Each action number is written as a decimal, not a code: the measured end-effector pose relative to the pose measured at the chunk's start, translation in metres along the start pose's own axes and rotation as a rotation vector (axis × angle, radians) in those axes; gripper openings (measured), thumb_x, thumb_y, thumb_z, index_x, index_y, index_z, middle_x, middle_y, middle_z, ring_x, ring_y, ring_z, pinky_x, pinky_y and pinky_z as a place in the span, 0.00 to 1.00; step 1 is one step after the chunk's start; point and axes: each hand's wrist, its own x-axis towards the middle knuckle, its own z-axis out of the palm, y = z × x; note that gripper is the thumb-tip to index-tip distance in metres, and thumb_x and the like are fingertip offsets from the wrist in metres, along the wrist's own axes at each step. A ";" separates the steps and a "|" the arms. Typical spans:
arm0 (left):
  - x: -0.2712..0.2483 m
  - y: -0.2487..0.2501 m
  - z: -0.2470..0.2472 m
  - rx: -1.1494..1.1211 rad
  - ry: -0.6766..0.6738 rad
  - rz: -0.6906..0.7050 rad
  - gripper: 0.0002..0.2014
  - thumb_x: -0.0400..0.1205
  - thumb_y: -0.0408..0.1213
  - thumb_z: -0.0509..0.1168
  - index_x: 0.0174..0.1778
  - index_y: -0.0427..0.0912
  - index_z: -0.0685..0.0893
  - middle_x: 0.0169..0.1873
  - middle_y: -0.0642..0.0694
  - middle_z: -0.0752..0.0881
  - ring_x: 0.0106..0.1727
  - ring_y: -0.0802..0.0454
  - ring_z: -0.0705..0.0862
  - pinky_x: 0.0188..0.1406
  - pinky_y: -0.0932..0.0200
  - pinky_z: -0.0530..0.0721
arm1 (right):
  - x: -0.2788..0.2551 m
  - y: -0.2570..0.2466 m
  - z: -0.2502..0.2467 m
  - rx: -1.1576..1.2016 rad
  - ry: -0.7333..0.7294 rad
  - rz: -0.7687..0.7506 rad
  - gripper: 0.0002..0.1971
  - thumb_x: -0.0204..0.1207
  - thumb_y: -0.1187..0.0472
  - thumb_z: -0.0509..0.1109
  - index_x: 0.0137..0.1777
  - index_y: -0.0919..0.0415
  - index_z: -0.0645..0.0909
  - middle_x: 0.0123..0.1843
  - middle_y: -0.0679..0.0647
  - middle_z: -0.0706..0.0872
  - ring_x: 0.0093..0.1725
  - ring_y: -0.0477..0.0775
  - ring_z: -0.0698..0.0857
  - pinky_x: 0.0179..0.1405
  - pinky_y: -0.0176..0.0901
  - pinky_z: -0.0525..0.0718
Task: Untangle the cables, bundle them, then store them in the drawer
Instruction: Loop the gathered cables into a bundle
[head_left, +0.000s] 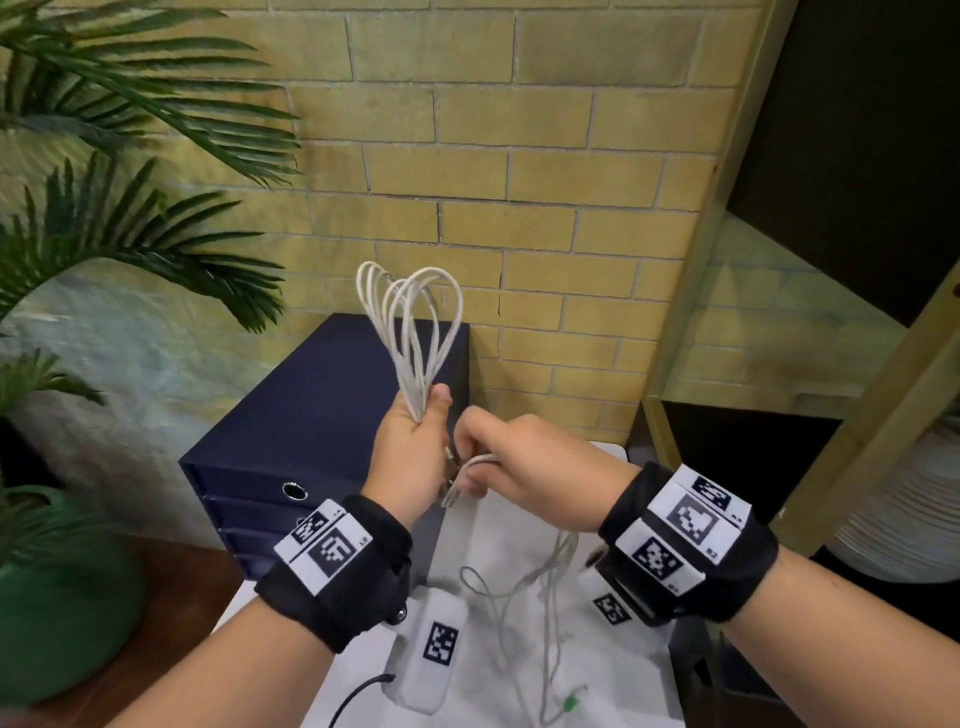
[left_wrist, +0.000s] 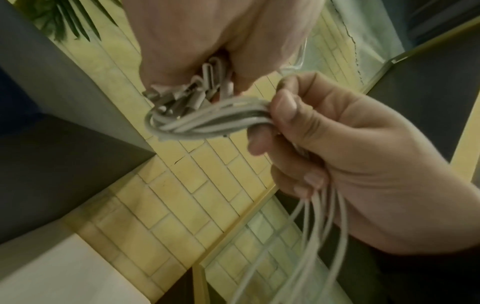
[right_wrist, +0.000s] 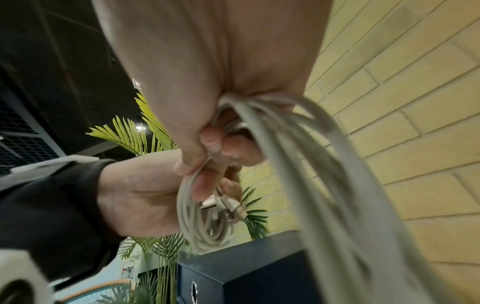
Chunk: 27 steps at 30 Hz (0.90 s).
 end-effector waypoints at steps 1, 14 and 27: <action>-0.004 0.003 0.002 -0.038 -0.062 -0.026 0.09 0.86 0.46 0.60 0.41 0.48 0.76 0.25 0.45 0.75 0.26 0.48 0.76 0.30 0.51 0.78 | 0.001 0.000 -0.001 0.030 0.023 0.001 0.07 0.79 0.60 0.64 0.48 0.52 0.66 0.40 0.52 0.90 0.42 0.57 0.86 0.43 0.54 0.83; -0.022 0.011 0.012 -0.175 -0.449 -0.117 0.22 0.87 0.56 0.49 0.38 0.63 0.88 0.31 0.50 0.82 0.35 0.49 0.73 0.34 0.58 0.74 | 0.008 0.010 -0.012 0.155 0.230 0.160 0.17 0.67 0.56 0.77 0.41 0.53 0.67 0.34 0.51 0.84 0.34 0.55 0.81 0.33 0.50 0.78; -0.013 -0.018 0.001 0.295 -0.494 -0.108 0.06 0.74 0.42 0.63 0.36 0.44 0.78 0.24 0.52 0.78 0.27 0.54 0.76 0.35 0.55 0.77 | 0.005 0.024 -0.028 0.289 0.092 0.188 0.14 0.67 0.58 0.79 0.39 0.58 0.75 0.31 0.54 0.79 0.31 0.48 0.72 0.30 0.42 0.72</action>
